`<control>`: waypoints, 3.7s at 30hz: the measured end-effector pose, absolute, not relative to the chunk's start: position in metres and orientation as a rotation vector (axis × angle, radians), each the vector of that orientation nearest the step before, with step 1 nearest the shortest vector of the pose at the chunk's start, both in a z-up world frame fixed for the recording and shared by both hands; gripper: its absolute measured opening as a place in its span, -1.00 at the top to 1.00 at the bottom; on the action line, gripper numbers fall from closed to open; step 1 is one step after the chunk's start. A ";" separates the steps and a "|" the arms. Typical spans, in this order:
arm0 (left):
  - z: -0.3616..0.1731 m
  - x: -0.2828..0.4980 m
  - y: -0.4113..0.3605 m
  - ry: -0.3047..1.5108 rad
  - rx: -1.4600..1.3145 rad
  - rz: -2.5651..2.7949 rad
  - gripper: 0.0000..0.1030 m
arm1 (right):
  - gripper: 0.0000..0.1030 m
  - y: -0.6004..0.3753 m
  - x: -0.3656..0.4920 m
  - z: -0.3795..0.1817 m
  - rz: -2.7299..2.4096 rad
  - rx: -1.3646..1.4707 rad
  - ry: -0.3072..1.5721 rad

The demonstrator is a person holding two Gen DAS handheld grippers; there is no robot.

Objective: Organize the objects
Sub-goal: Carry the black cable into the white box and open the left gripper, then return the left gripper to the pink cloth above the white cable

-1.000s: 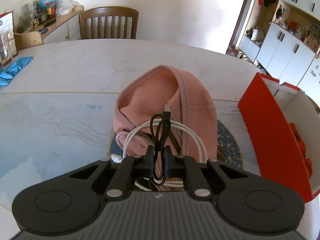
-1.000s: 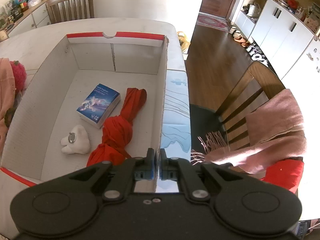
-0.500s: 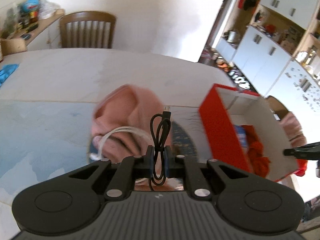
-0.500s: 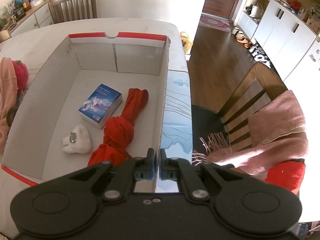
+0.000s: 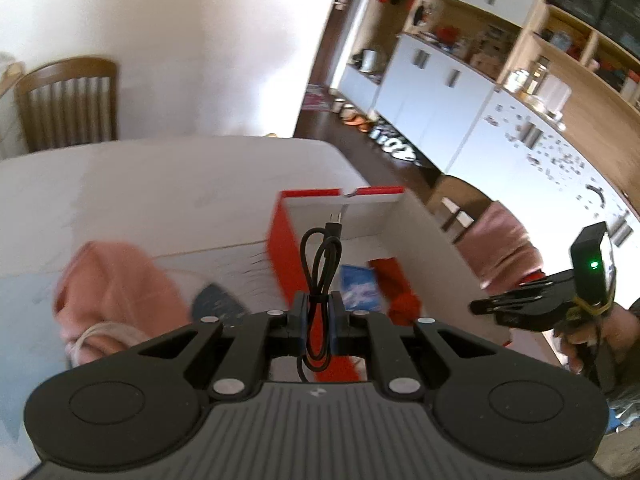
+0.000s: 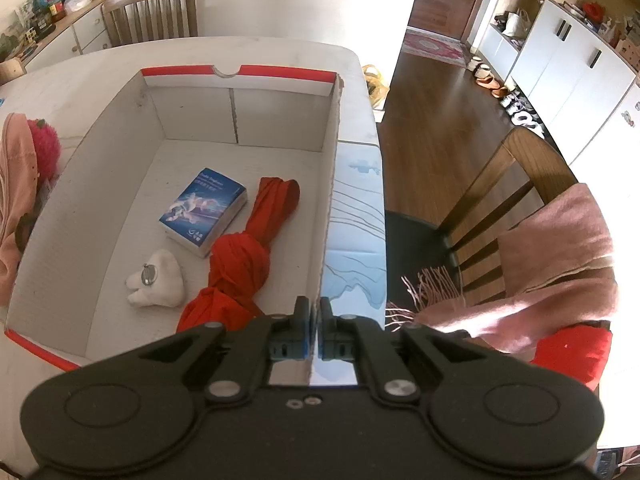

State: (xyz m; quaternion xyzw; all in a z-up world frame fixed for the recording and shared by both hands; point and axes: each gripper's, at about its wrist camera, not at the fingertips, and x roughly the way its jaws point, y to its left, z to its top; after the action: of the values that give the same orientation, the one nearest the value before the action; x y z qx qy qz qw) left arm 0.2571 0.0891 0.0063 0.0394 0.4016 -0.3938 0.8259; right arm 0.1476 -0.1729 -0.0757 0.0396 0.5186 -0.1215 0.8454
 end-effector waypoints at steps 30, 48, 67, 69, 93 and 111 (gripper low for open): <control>-0.081 0.283 -0.093 0.949 0.484 -0.871 0.82 | 0.94 -0.173 0.148 -0.076 -0.256 0.089 1.095; -0.124 0.303 -0.120 1.010 0.632 -0.756 0.82 | 0.94 -0.174 0.147 -0.077 -0.246 0.087 1.099; -0.122 0.296 -0.126 1.017 0.641 -0.734 0.68 | 0.94 -0.179 0.146 -0.078 -0.222 0.095 1.100; -0.120 0.295 -0.123 1.016 0.626 -0.739 0.48 | 0.94 -0.180 0.145 -0.078 -0.222 0.101 1.099; -0.044 0.266 -0.048 0.935 0.374 -0.825 0.00 | 0.93 -0.179 0.144 -0.080 -0.216 0.090 1.104; -0.025 0.258 0.073 0.898 0.189 -0.682 -0.67 | 0.88 -0.177 0.141 -0.080 -0.224 0.091 1.121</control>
State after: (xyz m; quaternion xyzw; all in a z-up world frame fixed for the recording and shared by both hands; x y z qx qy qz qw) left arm 0.2577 0.0732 -0.0246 0.0894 0.4250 -0.3227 0.8410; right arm 0.1410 -0.1772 -0.0804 0.0430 0.5303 -0.1060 0.8401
